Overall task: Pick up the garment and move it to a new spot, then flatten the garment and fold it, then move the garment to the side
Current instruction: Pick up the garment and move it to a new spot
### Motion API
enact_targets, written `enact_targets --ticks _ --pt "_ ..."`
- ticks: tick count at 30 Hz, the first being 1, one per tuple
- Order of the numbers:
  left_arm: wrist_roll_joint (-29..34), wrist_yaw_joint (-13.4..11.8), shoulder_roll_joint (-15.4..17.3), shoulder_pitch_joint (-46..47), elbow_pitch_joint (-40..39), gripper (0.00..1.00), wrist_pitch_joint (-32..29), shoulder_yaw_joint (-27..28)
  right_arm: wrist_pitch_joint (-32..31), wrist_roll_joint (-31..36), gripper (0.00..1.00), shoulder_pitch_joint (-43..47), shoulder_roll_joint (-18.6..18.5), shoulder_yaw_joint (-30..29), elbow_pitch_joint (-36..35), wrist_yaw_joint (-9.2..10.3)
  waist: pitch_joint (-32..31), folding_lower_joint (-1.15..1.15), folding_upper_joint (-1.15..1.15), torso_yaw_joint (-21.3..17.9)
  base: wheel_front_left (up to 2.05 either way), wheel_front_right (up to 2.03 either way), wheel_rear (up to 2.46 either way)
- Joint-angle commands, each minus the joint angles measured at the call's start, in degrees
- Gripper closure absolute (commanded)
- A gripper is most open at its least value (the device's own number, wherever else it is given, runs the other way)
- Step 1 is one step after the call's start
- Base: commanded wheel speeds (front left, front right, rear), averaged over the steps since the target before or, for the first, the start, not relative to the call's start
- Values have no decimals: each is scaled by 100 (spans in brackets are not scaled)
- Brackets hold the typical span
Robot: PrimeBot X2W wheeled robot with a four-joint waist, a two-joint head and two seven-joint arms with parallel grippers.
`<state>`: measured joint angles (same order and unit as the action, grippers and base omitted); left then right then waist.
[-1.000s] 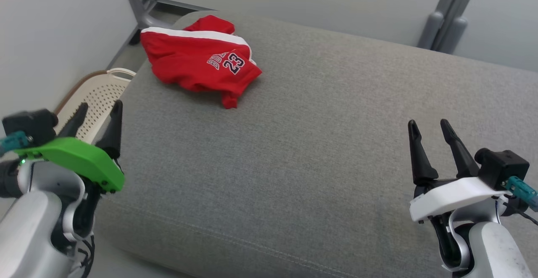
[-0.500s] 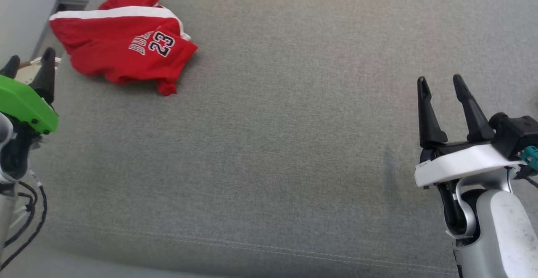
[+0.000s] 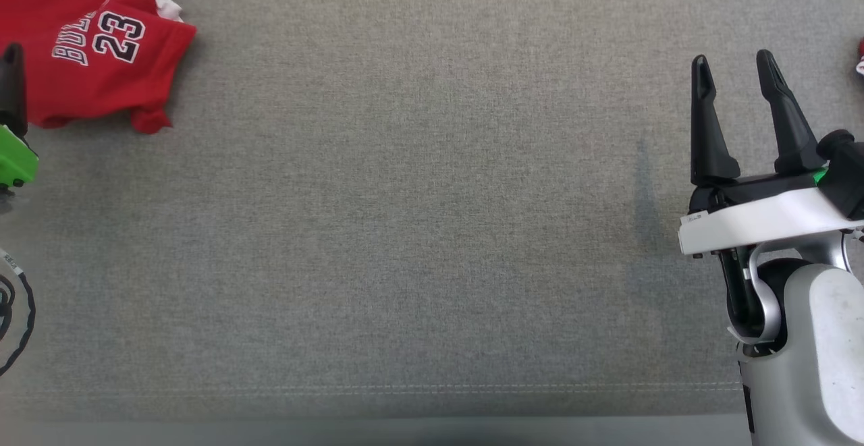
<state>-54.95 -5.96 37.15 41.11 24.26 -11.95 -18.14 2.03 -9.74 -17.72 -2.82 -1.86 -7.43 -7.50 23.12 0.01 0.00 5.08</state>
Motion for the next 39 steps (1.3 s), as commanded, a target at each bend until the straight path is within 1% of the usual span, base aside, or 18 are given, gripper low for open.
enact_targets --ticks 1,9,12,17,18,19,20,21,22,26,30,35,38,39 --pt "-61 37 10 118 13 0 40 32 -33 61 0 -116 -14 -14 -73 2 484 -1 0 -268 0 0 0" --pt "-43 131 -134 333 229 0 195 13 -221 208 0 -441 -25 60 -373 2 1017 -1 0 -254 0 0 0" --pt "11 130 -130 415 371 0 249 6 -256 209 0 -519 -57 110 -432 2 1133 -1 0 -292 0 0 0" --pt "70 133 -228 537 627 0 314 -62 -289 221 0 -535 -108 120 -490 2 1213 -1 0 -340 0 0 0" --pt "75 140 -246 554 669 3 314 -83 -288 218 0 -531 -109 116 -491 2 1214 -1 0 -350 0 0 0" --pt "85 154 -258 565 715 38 337 -97 -287 214 0 -530 -108 115 -486 2 1213 -1 0 -362 0 0 0" --pt "103 169 -273 577 763 57 361 -110 -284 206 0 -530 -108 117 -478 2 1209 -1 0 -373 0 0 0" --pt "112 182 -288 586 816 73 387 -118 -277 197 0 -533 -108 114 -466 2 1202 -1 0 -384 0 0 0" --pt "114 191 -299 581 863 100 419 -125 -265 188 0 -536 -108 108 -450 2 1192 -1 0 -394 0 0 0" --pt "185 193 -341 563 980 100 645 -126 -204 155 0 -544 -90 87 -364 2 1107 -1 0 -429 0 0 0" --pt "237 310 -377 514 951 100 963 -110 -114 111 0 -509 -75 65 -259 2 922 -1 0 -444 0 0 0" --pt "281 392 -494 342 730 100 1288 -138 4 84 0 -394 -53 13 -105 2 574 -1 0 -438 0 0 0" --pt "298 411 -571 251 585 100 1363 -198 38 71 0 -346 -46 -12 -55 2 417 -1 0 -437 0 0 0" --pt "327 437 -692 163 404 100 1407 -293 73 67 0 -304 -41 -36 -8 2 260 -1 0 -436 0 0 0"
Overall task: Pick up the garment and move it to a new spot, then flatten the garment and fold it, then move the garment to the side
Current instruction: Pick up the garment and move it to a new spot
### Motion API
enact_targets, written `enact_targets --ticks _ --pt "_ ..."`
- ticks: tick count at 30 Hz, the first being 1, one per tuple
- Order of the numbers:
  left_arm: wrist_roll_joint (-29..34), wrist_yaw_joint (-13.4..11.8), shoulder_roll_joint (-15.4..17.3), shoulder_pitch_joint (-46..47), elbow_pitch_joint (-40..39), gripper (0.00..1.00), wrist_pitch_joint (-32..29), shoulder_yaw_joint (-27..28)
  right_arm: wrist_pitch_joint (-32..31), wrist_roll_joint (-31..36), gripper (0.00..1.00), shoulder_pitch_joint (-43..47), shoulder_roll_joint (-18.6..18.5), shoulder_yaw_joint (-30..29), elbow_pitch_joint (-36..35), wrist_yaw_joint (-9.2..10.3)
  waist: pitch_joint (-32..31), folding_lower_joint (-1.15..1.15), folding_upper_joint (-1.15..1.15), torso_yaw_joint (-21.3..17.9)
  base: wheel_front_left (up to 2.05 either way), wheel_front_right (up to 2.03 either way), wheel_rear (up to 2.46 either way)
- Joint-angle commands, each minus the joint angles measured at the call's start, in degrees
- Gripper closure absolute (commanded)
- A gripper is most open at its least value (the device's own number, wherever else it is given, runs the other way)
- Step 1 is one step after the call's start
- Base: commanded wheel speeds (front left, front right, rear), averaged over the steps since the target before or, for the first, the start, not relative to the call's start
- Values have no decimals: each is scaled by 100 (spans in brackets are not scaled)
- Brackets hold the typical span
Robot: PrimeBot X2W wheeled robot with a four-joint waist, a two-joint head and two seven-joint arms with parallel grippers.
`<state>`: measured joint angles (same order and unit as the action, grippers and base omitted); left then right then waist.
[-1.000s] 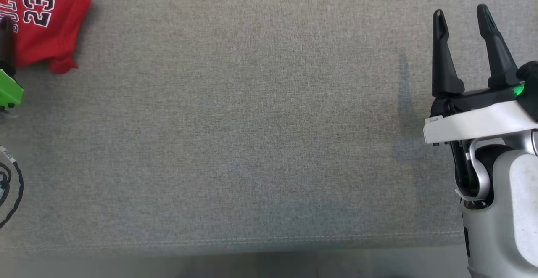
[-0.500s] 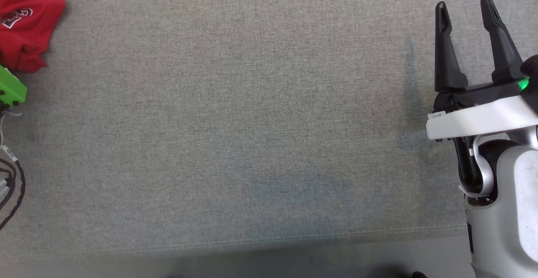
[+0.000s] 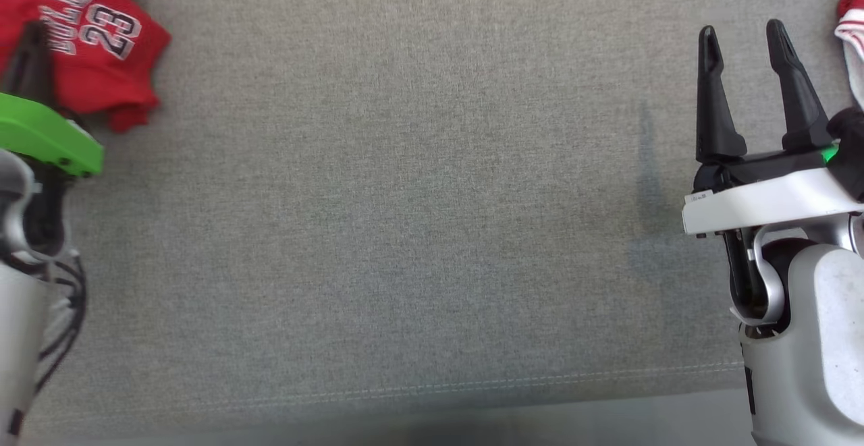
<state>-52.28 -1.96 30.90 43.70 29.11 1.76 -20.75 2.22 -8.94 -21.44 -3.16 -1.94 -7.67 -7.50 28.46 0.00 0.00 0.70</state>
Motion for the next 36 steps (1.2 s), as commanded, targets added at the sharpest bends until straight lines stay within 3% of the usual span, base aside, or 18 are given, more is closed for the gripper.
enact_targets --ticks 1,13,20,23,28,36 --pt "60 37 -67 -96 -80 100 36 -33 53 -14 0 68 -7 -28 16 2 -274 0 0 2 0 0 0" --pt "154 -160 -1341 -467 -1090 100 299 -757 140 -156 0 438 19 -35 196 2 -1015 0 0 -172 0 0 0" --pt "271 -180 -2279 -166 -862 100 368 -1287 172 -309 0 539 21 114 287 2 -1173 0 0 -465 0 0 0" --pt "245 -150 -2540 -139 -646 100 432 -1477 200 -350 0 558 21 177 331 2 -1167 0 0 -607 0 0 0" --pt "180 -159 -2749 -344 -158 100 535 -1855 253 -457 0 564 22 327 446 2 -1120 0 0 -846 0 0 0" --pt "-178 -132 -2796 -730 440 100 632 -2649 347 -531 0 578 22 478 654 2 -1125 0 0 -1083 0 0 0"
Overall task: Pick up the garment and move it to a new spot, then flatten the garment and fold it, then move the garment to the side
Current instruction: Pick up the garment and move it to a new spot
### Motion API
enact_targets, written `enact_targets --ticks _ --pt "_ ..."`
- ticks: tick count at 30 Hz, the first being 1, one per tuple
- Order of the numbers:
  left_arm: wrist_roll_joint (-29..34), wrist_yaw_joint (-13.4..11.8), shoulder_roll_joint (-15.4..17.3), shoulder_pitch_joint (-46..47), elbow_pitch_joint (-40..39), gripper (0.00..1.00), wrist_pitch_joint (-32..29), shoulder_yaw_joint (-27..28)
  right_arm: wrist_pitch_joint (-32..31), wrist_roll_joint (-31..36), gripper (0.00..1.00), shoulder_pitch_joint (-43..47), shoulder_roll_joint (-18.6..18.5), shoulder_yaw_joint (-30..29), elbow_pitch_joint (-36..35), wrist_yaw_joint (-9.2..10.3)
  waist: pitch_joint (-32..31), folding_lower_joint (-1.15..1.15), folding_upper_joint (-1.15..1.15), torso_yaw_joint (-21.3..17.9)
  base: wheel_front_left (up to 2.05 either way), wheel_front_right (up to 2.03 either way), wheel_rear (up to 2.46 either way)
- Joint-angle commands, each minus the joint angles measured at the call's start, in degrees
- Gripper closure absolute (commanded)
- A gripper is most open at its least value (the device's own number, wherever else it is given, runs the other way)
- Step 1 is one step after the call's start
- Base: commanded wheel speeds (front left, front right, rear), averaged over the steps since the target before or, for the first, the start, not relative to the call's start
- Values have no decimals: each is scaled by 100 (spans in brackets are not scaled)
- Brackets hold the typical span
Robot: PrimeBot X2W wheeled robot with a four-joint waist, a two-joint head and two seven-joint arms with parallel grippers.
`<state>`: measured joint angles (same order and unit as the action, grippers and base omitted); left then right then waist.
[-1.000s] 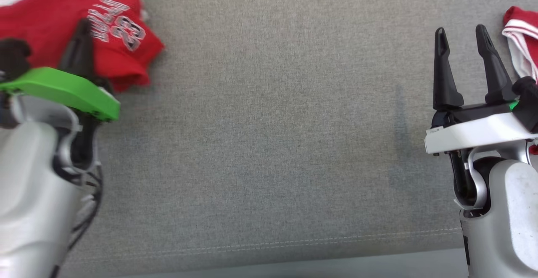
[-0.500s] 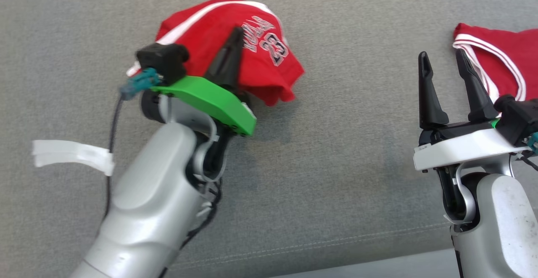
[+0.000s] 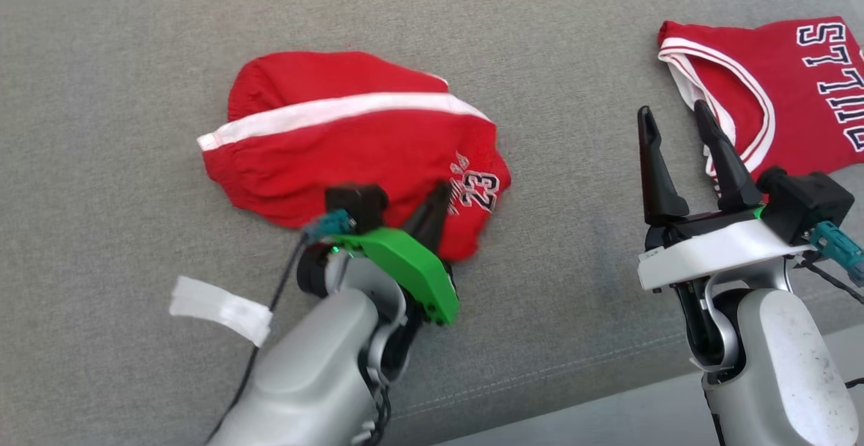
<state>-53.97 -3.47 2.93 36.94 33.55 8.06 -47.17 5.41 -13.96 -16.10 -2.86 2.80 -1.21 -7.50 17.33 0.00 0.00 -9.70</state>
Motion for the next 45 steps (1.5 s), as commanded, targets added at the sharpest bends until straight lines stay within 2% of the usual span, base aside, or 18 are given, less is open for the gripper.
enact_targets --ticks 1,6,9,11,12,13,18,23,35,39,45 --pt "-106 -1 6 -90 12 100 18 -138 36 -30 0 47 -8 19 30 2 -24 0 0 -60 0 0 0" --pt "-437 -133 6 -249 98 100 102 -765 26 -1 0 88 -8 49 120 2 -131 0 0 -72 0 0 0" --pt "-573 -179 8 -240 123 99 164 -921 9 18 0 117 -7 47 138 2 -190 0 0 -45 0 0 0" --pt "-681 -225 8 -222 146 56 252 -1021 -6 27 0 158 -8 34 145 2 -254 0 0 -7 0 0 0" --pt "-767 -242 7 -199 150 20 298 -1048 -17 31 0 177 -8 24 146 2 -291 0 0 17 0 0 0" --pt "-825 -255 6 -172 160 0 340 -1070 -20 39 0 194 -7 17 145 2 -329 0 0 42 0 0 0" --pt "-935 -231 7 -85 126 0 547 -1112 -76 72 0 351 -8 -64 119 2 -536 0 0 204 0 0 0" --pt "-932 -278 55 -46 57 0 656 -880 -125 84 0 570 -8 -177 67 2 -719 0 0 376 0 0 0" --pt "-1217 -691 1073 473 363 0 104 -235 -265 97 0 611 -9 -167 -109 2 -658 0 0 177 0 0 0" --pt "-1280 -845 1283 673 599 0 -95 -114 -279 117 0 564 -9 -176 -150 2 -571 0 0 55 0 0 0" --pt "-1356 -970 1419 832 819 0 -558 -108 -269 127 0 545 -8 -209 -176 2 -493 0 0 -42 0 0 0"
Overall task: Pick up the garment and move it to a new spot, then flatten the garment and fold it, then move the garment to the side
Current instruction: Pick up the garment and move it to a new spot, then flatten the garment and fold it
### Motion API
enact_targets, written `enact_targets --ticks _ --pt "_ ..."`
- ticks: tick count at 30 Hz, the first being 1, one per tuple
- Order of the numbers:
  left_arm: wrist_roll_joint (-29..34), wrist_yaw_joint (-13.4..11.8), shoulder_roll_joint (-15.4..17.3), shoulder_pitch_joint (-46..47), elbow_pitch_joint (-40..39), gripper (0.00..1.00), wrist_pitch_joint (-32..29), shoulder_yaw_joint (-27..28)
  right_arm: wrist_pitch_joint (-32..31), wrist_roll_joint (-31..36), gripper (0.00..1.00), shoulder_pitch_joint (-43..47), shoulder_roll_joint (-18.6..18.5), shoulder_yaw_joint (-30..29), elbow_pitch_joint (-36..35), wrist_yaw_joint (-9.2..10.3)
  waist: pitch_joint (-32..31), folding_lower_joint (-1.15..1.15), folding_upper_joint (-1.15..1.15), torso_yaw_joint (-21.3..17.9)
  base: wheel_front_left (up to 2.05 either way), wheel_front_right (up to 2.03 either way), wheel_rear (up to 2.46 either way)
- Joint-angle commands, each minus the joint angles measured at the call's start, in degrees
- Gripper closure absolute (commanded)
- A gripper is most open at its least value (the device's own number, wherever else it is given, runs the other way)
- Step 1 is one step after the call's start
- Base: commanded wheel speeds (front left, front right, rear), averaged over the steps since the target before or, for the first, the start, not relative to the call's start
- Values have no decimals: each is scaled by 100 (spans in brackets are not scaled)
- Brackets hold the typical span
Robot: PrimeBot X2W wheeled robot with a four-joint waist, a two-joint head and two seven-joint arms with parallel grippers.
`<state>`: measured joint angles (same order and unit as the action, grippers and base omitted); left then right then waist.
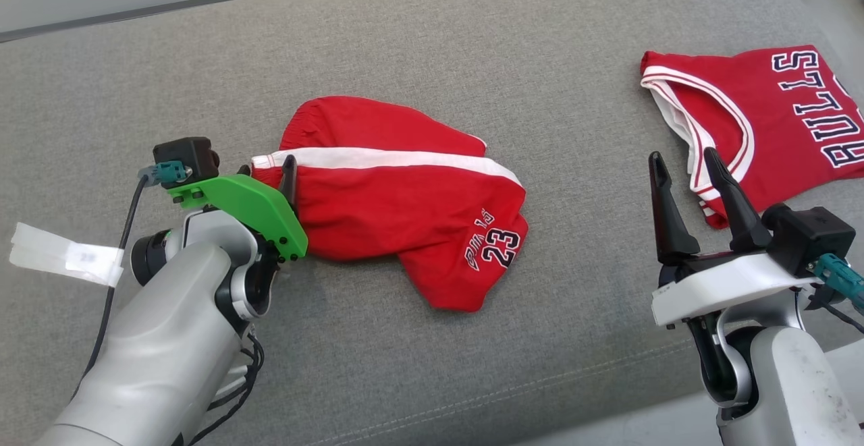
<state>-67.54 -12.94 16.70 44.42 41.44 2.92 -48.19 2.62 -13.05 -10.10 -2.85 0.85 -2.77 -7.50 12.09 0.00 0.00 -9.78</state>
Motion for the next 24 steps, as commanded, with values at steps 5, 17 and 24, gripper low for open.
enact_targets --ticks 5,17,24 --pt "-74 -102 126 108 -110 0 -237 16 31 50 0 -35 -9 -89 -30 2 23 0 0 -48 0 0 0" --pt "-321 -345 136 206 -281 56 -753 115 32 -9 0 -129 -9 23 -23 2 88 0 0 -196 0 0 0" --pt "-298 -359 73 385 -66 100 -897 78 62 0 0 -163 -9 17 -12 2 144 0 0 -306 0 0 0"
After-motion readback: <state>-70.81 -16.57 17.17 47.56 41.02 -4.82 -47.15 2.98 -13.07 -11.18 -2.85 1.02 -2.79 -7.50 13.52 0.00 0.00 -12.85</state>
